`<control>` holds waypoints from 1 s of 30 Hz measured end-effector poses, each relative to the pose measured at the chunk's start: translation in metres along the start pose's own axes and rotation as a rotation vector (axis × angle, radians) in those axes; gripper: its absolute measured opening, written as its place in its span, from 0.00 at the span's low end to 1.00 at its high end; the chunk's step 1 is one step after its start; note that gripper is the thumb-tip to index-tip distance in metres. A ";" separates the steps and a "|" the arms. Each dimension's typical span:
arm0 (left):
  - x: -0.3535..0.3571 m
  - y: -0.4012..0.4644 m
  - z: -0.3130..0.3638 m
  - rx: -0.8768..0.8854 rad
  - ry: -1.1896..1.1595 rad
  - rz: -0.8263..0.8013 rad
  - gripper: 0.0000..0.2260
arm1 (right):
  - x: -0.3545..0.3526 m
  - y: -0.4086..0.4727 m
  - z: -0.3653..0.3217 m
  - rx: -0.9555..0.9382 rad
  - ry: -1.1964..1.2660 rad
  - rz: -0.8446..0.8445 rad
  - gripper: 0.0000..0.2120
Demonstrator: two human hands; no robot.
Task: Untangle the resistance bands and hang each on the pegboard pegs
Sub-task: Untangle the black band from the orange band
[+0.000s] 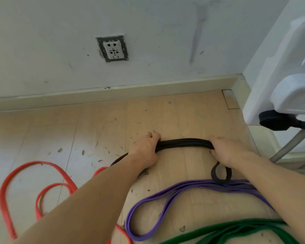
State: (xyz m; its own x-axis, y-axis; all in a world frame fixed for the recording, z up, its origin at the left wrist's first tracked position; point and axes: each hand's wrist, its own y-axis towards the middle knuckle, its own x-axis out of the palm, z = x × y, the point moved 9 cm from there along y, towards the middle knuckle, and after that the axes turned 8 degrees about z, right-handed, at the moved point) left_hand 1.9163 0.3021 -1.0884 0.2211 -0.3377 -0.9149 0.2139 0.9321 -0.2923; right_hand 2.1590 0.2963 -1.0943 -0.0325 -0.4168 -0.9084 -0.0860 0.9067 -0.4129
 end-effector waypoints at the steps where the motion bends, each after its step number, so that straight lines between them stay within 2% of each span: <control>1: 0.000 -0.003 0.001 0.027 0.050 0.024 0.23 | -0.001 -0.002 0.000 0.009 0.002 0.006 0.09; 4: -0.004 -0.014 -0.006 0.047 0.175 0.077 0.33 | -0.008 -0.007 -0.003 0.009 -0.031 0.050 0.14; 8: -0.003 -0.029 -0.036 -0.106 0.262 0.018 0.40 | -0.014 -0.011 -0.006 0.034 -0.087 0.073 0.24; 11: 0.000 -0.040 -0.043 -0.152 0.300 -0.017 0.45 | -0.013 -0.013 -0.010 0.058 -0.092 0.064 0.30; 15: 0.004 -0.050 -0.040 -0.159 0.299 0.027 0.41 | -0.014 -0.015 -0.017 0.075 -0.087 0.126 0.29; 17: 0.003 -0.051 -0.037 -0.163 0.293 0.063 0.36 | -0.013 -0.015 -0.017 0.076 -0.072 0.153 0.22; 21: -0.004 -0.046 -0.034 -0.096 0.292 0.126 0.20 | -0.016 -0.013 -0.016 0.046 -0.165 0.238 0.12; 27: -0.018 -0.035 -0.046 -0.059 0.312 0.176 0.15 | -0.028 -0.008 -0.022 0.005 -0.250 0.317 0.18; 30: -0.015 -0.039 -0.046 -0.059 0.296 0.175 0.18 | -0.027 -0.010 -0.020 0.049 -0.266 0.313 0.21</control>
State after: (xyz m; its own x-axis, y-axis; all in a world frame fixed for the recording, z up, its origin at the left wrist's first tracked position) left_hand 1.8612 0.2765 -1.0760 -0.0378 -0.1273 -0.9911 0.1398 0.9814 -0.1314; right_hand 2.1412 0.2977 -1.0646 0.2092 -0.0952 -0.9732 -0.0648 0.9917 -0.1109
